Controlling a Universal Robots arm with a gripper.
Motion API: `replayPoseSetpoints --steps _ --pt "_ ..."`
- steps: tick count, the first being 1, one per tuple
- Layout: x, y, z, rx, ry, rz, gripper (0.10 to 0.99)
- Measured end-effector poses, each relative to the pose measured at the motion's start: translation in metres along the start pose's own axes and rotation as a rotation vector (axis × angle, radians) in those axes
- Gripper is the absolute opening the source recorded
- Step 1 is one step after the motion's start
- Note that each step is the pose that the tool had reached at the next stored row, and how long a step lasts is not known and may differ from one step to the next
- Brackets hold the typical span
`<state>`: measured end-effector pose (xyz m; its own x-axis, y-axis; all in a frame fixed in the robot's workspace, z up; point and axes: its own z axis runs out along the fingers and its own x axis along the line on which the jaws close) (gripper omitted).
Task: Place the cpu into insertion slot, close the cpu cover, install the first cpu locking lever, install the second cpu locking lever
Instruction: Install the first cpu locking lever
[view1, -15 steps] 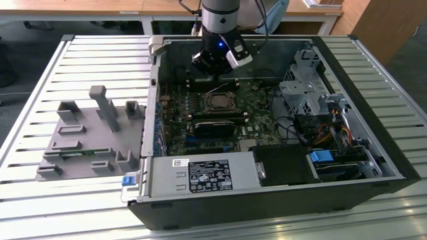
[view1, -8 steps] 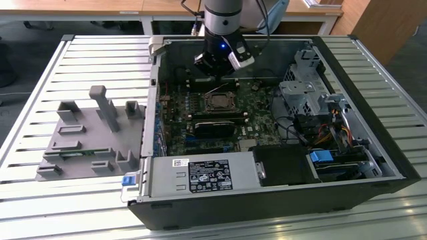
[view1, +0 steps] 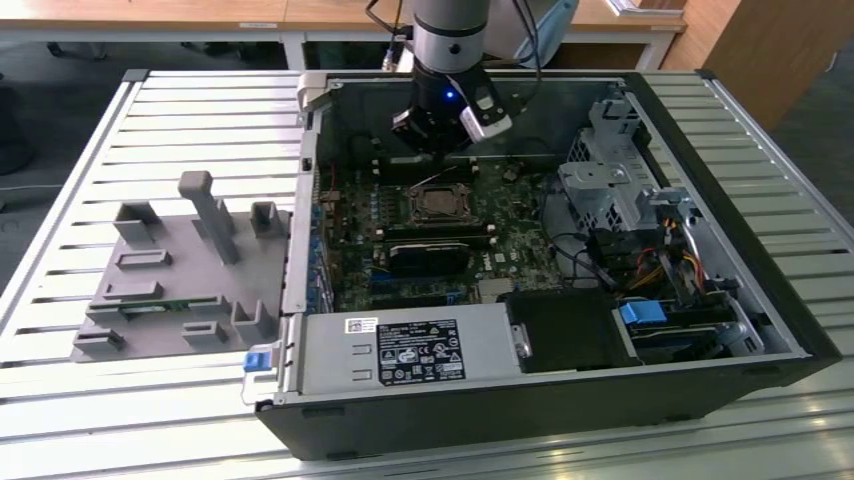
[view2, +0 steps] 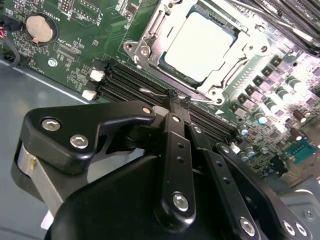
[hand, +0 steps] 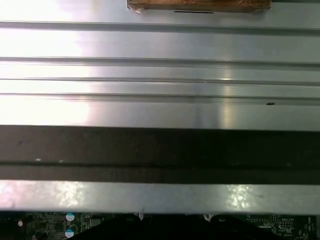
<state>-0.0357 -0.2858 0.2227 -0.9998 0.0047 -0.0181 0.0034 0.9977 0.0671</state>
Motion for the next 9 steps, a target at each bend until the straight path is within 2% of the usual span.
replayPoseSetpoints --steps 9 --pt "-0.0039 0.0003 0.0041 0.000 0.0000 0.000 0.106"
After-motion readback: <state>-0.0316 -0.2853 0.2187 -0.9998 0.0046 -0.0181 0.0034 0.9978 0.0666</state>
